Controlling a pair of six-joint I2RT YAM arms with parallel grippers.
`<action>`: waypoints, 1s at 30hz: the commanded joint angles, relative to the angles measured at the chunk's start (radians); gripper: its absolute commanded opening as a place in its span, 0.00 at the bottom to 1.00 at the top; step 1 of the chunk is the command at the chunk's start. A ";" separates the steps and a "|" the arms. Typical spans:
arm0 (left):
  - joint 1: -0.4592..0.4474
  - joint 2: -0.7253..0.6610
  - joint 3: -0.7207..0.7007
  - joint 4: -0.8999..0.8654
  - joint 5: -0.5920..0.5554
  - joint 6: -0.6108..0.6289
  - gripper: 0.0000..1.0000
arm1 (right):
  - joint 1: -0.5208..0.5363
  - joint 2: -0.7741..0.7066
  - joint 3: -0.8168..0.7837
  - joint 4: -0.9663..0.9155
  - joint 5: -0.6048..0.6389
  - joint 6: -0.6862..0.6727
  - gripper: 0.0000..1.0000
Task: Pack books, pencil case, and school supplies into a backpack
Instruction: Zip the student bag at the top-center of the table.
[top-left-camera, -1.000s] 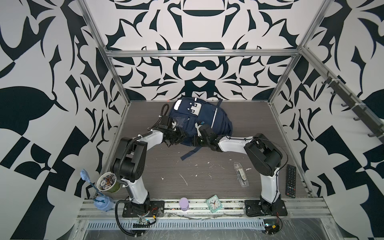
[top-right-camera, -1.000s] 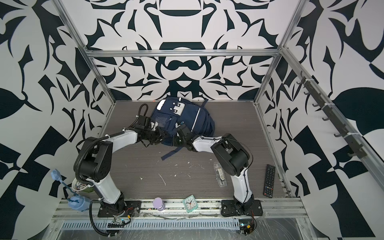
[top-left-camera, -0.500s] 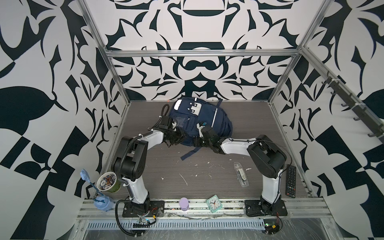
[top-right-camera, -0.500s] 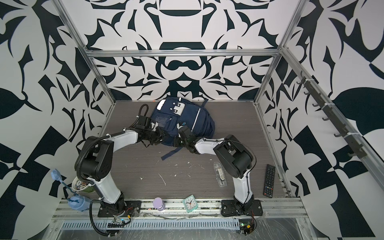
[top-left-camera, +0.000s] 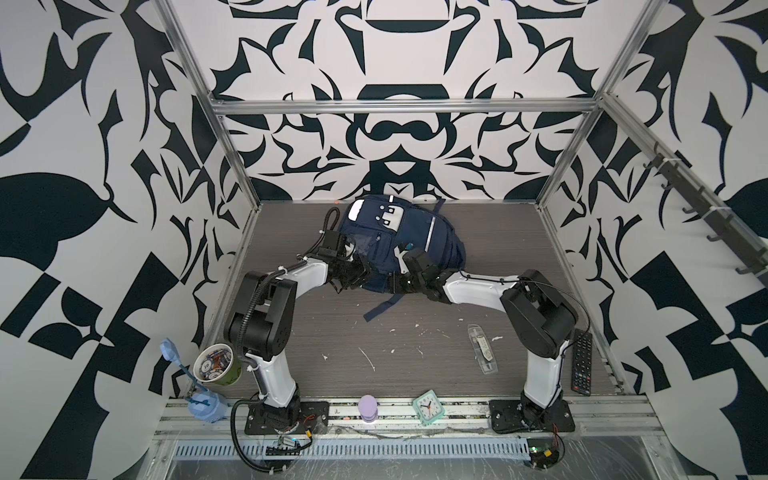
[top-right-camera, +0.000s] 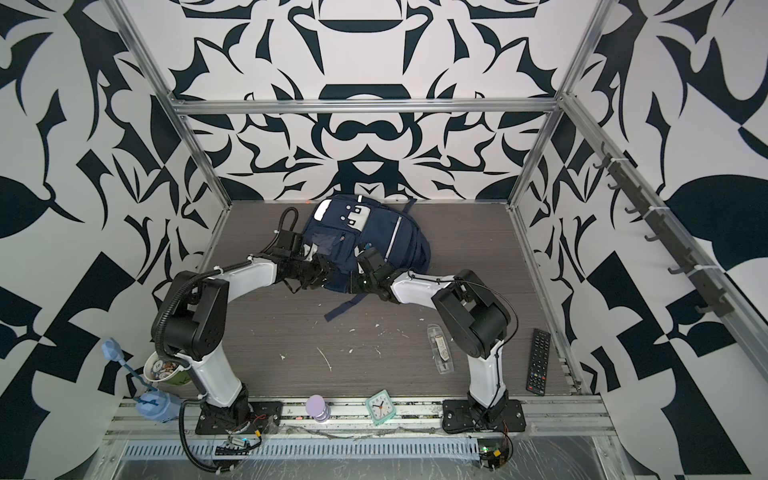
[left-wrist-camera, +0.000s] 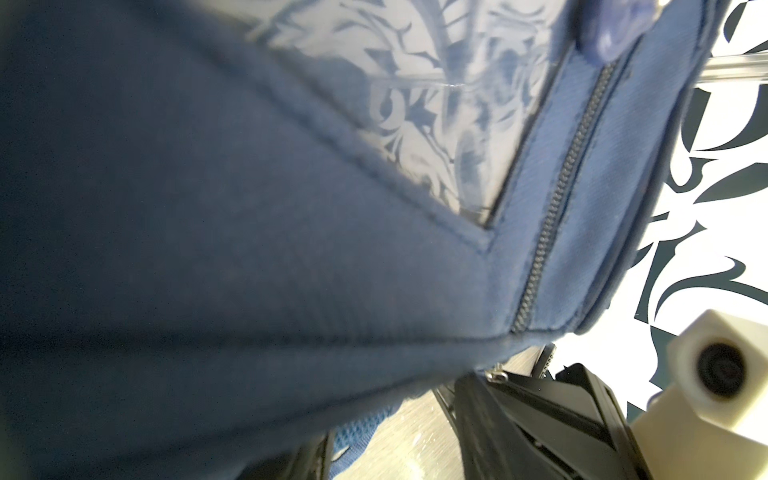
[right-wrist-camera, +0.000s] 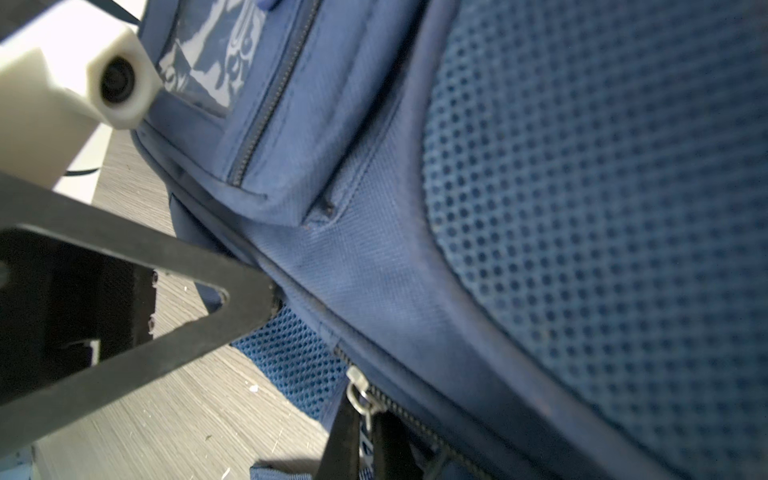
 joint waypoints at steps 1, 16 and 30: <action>0.009 0.015 0.027 0.079 0.009 -0.013 0.47 | 0.006 -0.040 0.070 -0.155 -0.048 -0.051 0.01; 0.009 -0.009 -0.014 0.187 0.071 -0.026 0.36 | 0.006 -0.018 0.222 -0.451 -0.101 -0.183 0.00; -0.017 -0.076 -0.094 0.203 0.124 -0.022 0.36 | 0.007 0.018 0.304 -0.563 -0.097 -0.242 0.00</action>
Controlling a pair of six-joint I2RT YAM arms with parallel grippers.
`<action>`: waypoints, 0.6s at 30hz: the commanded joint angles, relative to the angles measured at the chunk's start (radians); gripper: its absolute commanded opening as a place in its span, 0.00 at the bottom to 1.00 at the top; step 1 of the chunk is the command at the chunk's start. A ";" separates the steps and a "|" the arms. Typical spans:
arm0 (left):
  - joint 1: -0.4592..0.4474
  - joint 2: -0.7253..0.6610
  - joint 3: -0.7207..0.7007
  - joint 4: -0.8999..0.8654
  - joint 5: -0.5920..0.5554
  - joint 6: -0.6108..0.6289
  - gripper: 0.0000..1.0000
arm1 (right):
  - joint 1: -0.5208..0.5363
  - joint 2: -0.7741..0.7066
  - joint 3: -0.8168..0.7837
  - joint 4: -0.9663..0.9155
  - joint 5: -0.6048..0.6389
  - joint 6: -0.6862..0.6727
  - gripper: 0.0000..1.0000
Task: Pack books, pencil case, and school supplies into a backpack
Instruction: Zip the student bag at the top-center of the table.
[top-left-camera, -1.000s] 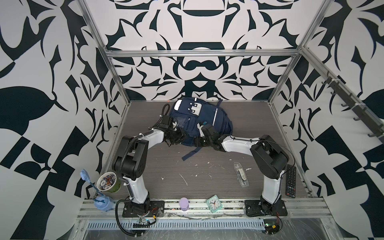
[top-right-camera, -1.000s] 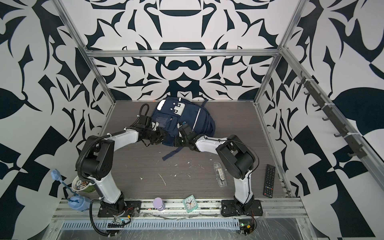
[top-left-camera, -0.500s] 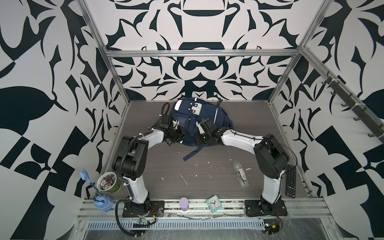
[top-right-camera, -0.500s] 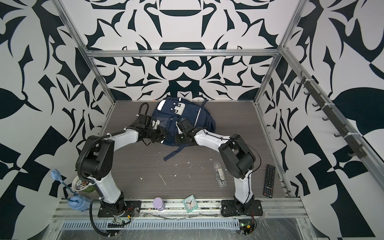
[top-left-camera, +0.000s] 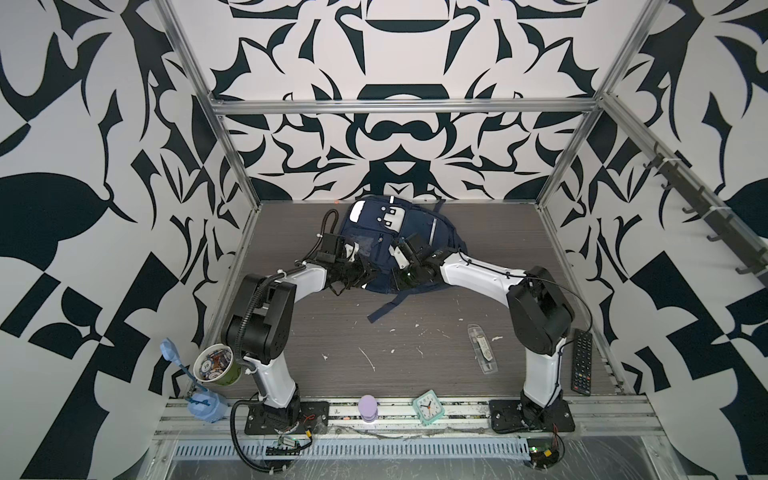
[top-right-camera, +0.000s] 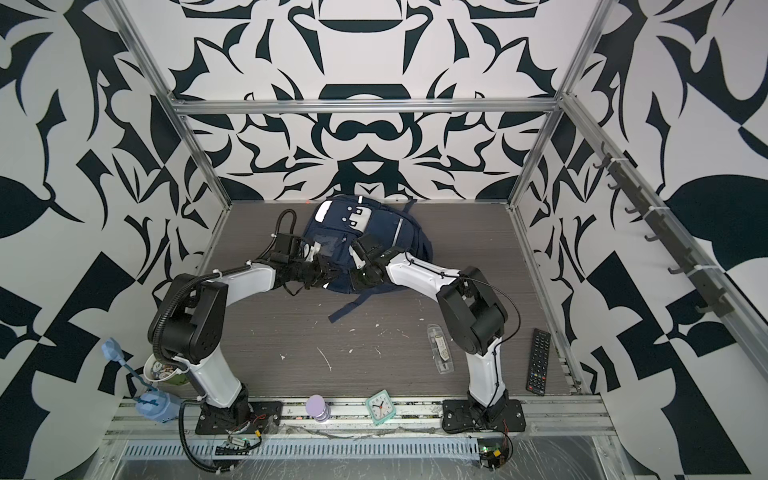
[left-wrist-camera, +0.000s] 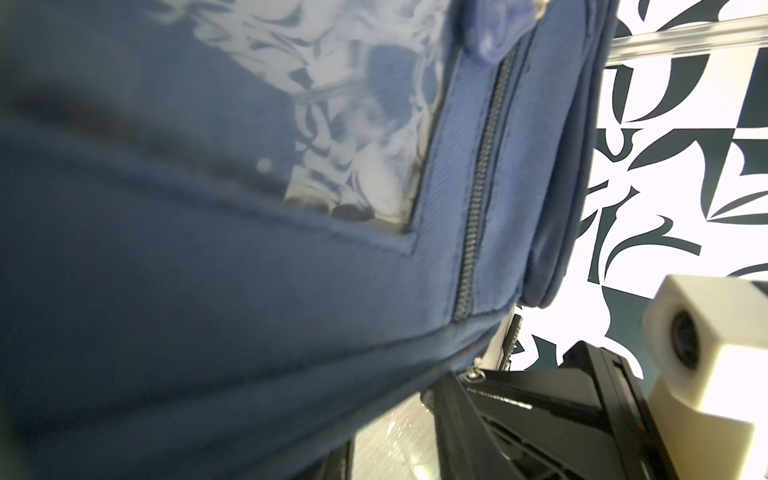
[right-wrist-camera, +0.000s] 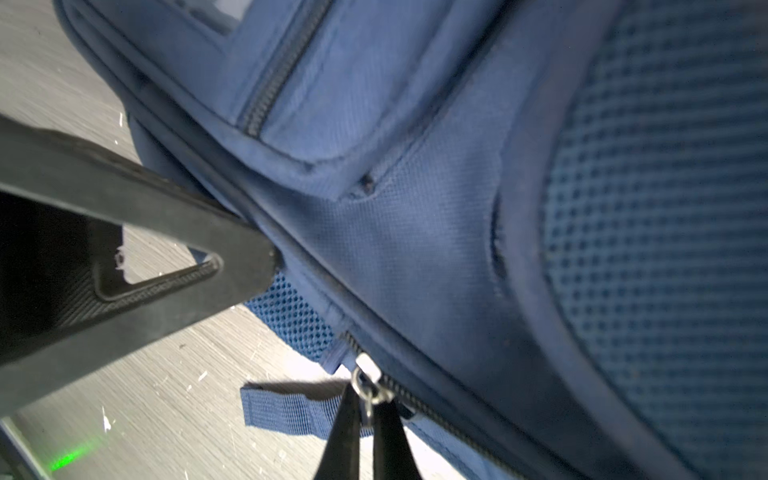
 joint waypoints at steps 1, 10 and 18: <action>-0.015 -0.050 -0.018 0.042 0.019 -0.003 0.37 | 0.021 -0.009 0.048 -0.074 -0.055 -0.031 0.00; -0.039 -0.051 -0.034 0.058 0.012 -0.023 0.51 | 0.021 0.003 0.073 -0.088 -0.061 -0.038 0.00; -0.038 0.034 0.049 0.003 -0.044 -0.029 0.53 | 0.021 -0.009 0.077 -0.096 -0.067 -0.045 0.00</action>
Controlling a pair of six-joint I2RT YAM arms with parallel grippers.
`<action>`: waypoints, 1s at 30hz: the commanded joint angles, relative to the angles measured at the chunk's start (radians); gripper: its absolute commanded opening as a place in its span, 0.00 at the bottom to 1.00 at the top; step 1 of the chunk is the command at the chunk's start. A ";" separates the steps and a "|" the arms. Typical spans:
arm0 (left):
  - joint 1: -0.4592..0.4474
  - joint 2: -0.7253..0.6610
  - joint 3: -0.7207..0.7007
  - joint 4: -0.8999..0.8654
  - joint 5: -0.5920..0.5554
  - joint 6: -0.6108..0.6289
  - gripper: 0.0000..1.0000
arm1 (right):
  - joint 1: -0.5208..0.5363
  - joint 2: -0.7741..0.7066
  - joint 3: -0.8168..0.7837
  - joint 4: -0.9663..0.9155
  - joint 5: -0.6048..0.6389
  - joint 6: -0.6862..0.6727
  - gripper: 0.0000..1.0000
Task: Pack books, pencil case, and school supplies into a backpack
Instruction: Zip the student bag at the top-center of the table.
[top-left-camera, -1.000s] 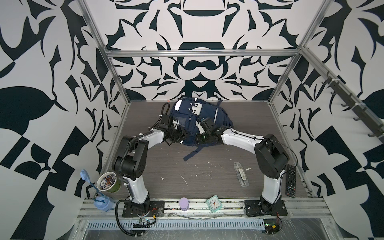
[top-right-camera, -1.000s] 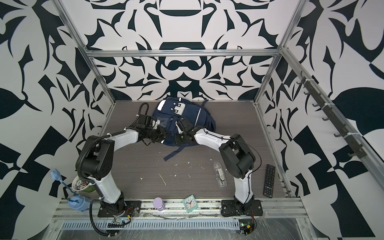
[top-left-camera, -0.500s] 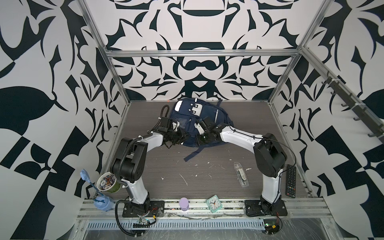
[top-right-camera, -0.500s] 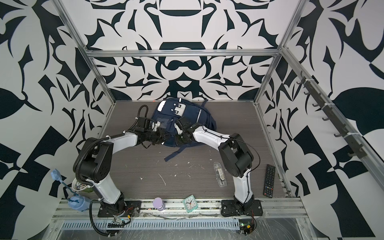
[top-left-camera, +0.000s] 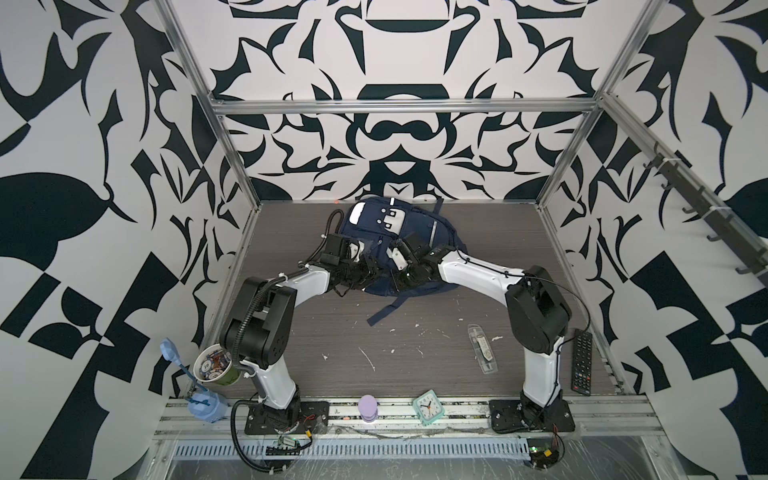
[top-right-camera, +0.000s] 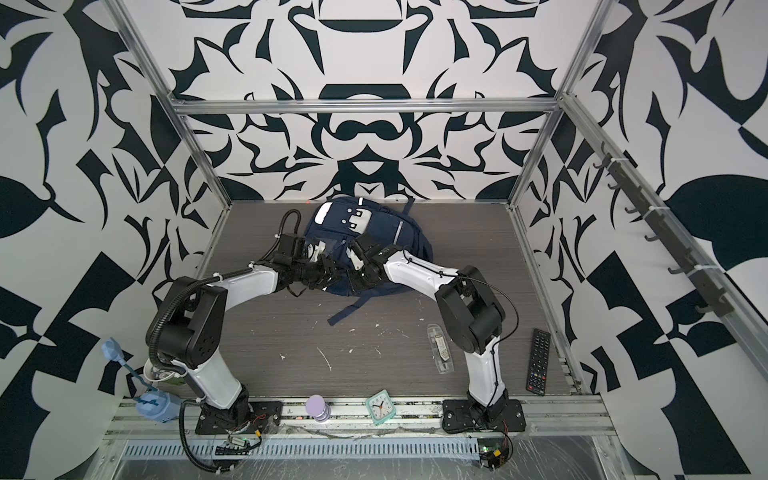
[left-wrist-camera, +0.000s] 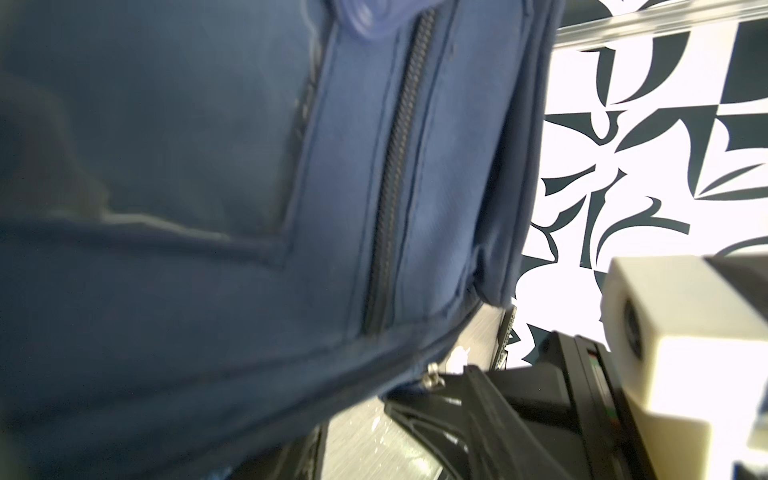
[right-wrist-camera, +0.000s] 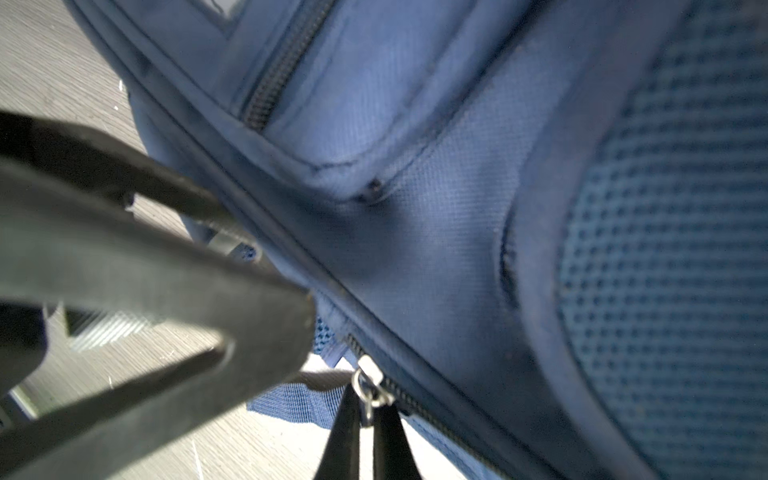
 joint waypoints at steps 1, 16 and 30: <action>-0.001 0.039 0.045 -0.030 -0.036 -0.008 0.51 | 0.015 -0.026 0.039 -0.033 -0.038 -0.023 0.00; 0.106 0.017 0.091 -0.145 -0.099 0.062 0.11 | -0.073 -0.137 -0.122 -0.045 0.025 -0.038 0.00; 0.219 0.067 0.158 -0.157 -0.126 0.049 0.11 | -0.250 -0.317 -0.280 -0.062 0.098 -0.048 0.00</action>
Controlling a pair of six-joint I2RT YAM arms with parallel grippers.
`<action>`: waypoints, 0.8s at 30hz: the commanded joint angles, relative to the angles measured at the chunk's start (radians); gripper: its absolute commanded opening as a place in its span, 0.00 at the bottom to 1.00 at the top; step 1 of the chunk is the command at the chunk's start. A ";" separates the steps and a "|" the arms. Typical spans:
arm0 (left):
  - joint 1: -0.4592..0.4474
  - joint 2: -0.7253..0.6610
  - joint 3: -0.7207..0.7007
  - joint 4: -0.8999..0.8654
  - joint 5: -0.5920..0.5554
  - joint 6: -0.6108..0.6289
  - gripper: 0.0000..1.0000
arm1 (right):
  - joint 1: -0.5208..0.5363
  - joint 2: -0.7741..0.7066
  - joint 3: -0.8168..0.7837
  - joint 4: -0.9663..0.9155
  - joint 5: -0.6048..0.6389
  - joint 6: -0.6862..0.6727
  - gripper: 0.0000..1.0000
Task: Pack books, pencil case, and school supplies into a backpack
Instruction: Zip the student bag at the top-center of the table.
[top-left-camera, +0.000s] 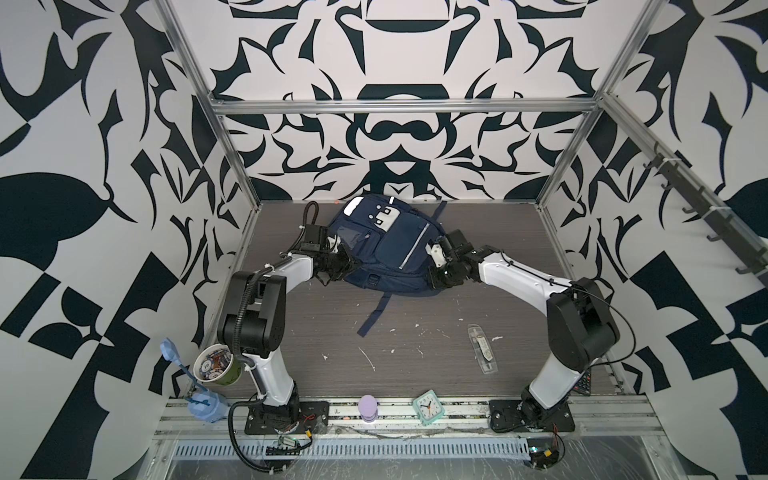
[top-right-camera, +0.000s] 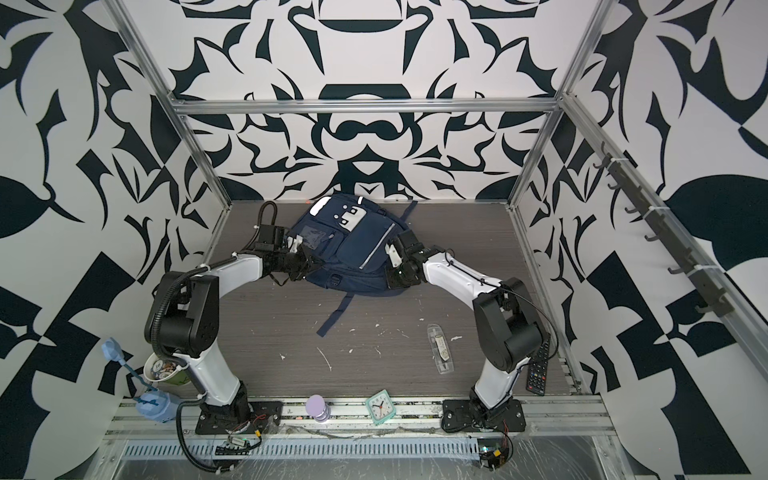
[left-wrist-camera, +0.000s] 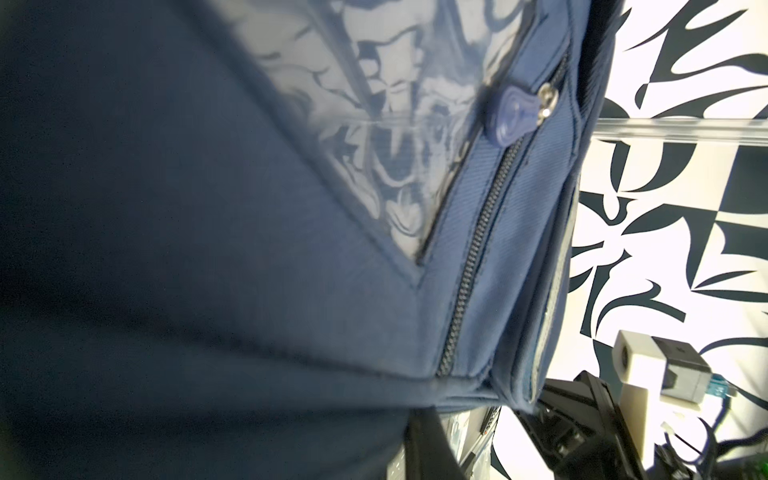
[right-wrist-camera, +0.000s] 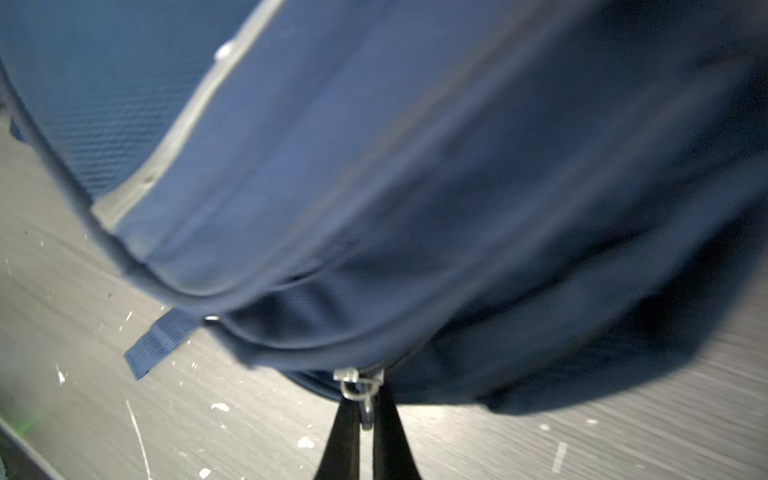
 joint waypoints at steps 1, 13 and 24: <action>0.037 0.033 0.062 0.014 -0.122 0.001 0.11 | -0.014 -0.067 -0.021 -0.058 0.078 0.022 0.00; 0.021 0.179 0.322 -0.057 -0.083 -0.014 0.25 | 0.135 0.008 0.077 -0.053 0.054 0.031 0.00; -0.028 0.070 0.240 -0.122 -0.068 0.054 0.52 | 0.241 0.200 0.290 -0.041 0.000 0.067 0.00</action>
